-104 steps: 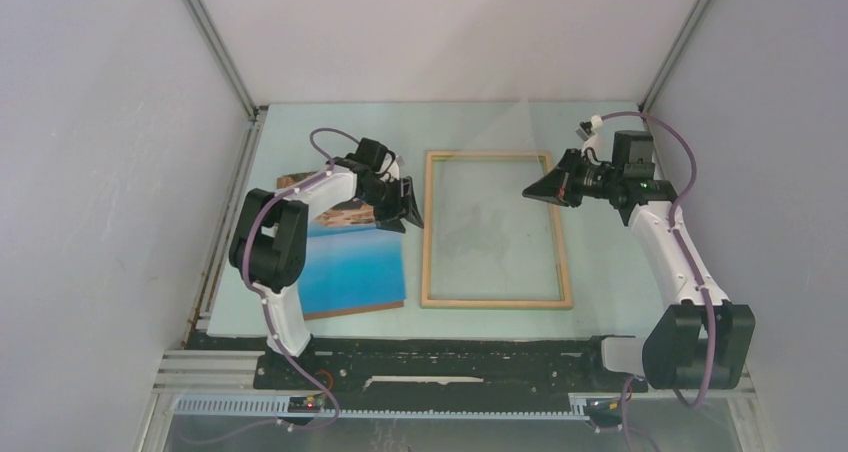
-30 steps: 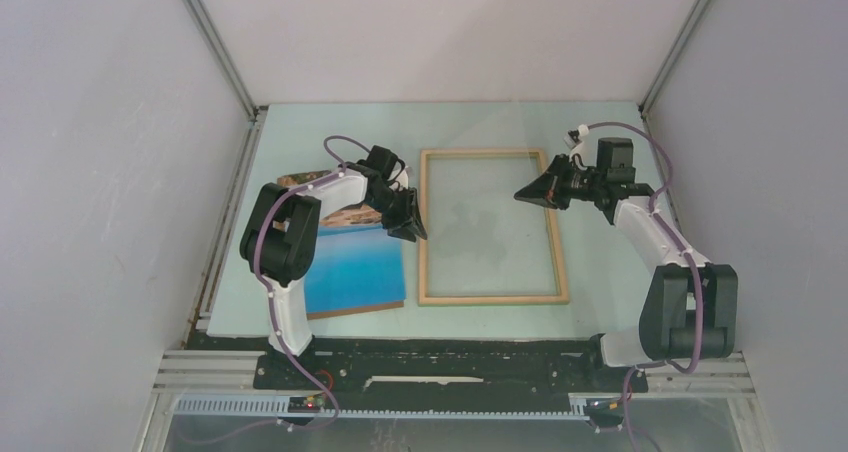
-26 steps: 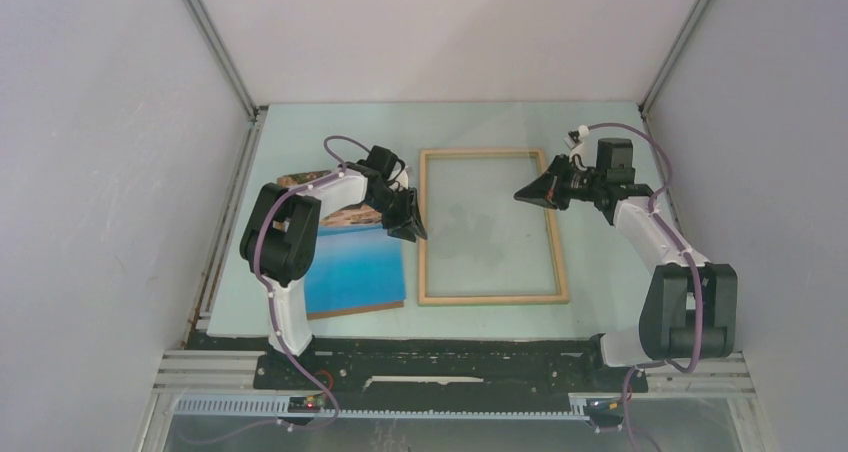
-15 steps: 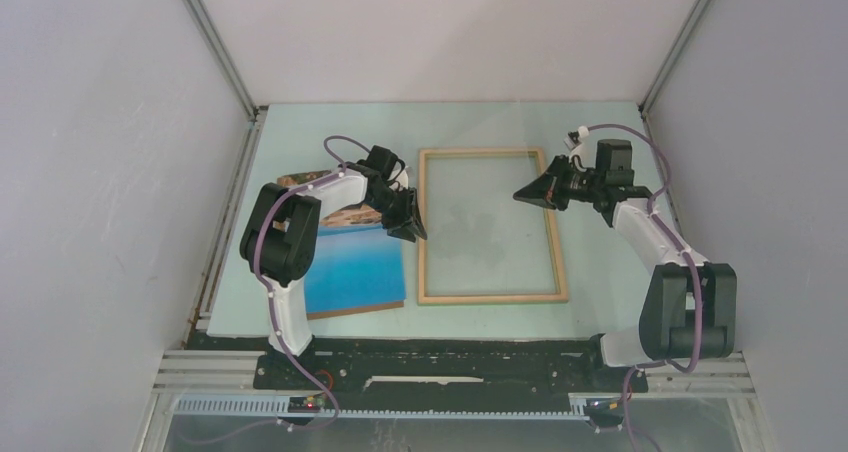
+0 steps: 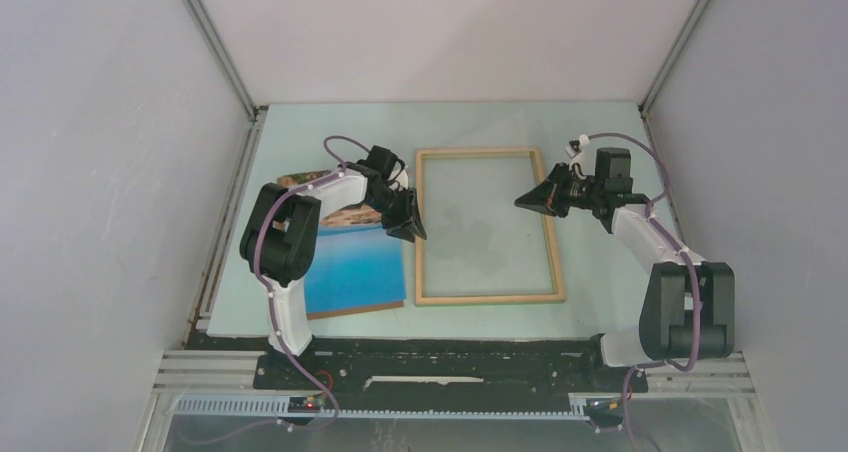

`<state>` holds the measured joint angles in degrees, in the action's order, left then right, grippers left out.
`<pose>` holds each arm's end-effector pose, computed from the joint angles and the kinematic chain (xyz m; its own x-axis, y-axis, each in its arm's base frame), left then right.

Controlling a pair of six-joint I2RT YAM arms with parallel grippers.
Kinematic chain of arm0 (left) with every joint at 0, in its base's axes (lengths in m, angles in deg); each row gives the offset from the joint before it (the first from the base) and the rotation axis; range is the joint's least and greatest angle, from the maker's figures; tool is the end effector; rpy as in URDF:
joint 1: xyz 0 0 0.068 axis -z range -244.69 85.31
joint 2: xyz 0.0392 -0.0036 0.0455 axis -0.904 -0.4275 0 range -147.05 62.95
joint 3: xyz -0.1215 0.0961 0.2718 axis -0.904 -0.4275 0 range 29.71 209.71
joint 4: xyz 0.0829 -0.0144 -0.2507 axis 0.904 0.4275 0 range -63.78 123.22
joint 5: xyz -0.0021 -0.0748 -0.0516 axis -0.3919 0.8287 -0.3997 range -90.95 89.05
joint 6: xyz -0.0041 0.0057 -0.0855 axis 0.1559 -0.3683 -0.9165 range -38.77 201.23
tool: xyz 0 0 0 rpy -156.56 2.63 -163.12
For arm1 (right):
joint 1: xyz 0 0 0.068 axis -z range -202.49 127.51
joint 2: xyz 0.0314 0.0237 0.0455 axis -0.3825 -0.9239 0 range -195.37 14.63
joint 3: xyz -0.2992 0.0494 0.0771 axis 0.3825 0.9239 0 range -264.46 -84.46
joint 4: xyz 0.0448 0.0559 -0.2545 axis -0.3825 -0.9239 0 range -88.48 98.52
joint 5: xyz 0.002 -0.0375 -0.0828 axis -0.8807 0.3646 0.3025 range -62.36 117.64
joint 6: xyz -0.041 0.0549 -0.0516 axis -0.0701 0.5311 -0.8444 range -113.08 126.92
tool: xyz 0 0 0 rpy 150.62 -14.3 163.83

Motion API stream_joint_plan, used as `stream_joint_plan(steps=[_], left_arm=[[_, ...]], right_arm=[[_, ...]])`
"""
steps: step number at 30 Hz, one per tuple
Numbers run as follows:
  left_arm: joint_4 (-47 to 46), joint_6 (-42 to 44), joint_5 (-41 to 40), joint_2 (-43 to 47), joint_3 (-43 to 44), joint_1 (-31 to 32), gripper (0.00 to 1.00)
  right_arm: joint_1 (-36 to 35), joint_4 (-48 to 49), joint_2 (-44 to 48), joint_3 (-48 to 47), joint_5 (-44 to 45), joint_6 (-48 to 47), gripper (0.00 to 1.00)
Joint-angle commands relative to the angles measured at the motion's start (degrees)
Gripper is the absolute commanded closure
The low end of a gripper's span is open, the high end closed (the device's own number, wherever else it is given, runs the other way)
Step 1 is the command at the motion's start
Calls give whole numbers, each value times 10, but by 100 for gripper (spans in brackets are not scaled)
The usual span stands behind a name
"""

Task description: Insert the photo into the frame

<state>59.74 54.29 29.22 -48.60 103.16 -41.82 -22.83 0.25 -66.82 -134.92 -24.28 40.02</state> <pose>0.3615 -0.1937 0.1593 -0.9979 -0.0040 -0.0650 0.0337 0.8223 -0.5680 0.3112 0.0613 0.2626 -0.8649 0.3318 -0.3766 -0.1681 0.5156 0.8402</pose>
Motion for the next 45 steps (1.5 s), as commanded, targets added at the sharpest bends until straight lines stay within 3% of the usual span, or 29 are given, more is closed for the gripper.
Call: stream_joint_plan(steps=[1, 8, 28, 39, 41, 45], left_arm=[[-10, 2, 12, 8, 0, 3, 59], [-10, 3, 10, 12, -1, 3, 59], [13, 25, -32, 75, 6, -3, 57], [16, 28, -29, 116, -2, -5, 57], [14, 28, -26, 123, -4, -4, 57], [10, 26, -17, 136, -9, -4, 57]], right_arm=[[-4, -5, 2, 9, 10, -17, 95], [-1, 10, -16, 26, -4, -14, 93], [22, -46, -110, 1, 72, -104, 73], [5, -173, -93, -54, 244, -154, 35], [5, -192, -89, -64, 276, -158, 17], [-16, -231, -84, -81, 334, -165, 8]])
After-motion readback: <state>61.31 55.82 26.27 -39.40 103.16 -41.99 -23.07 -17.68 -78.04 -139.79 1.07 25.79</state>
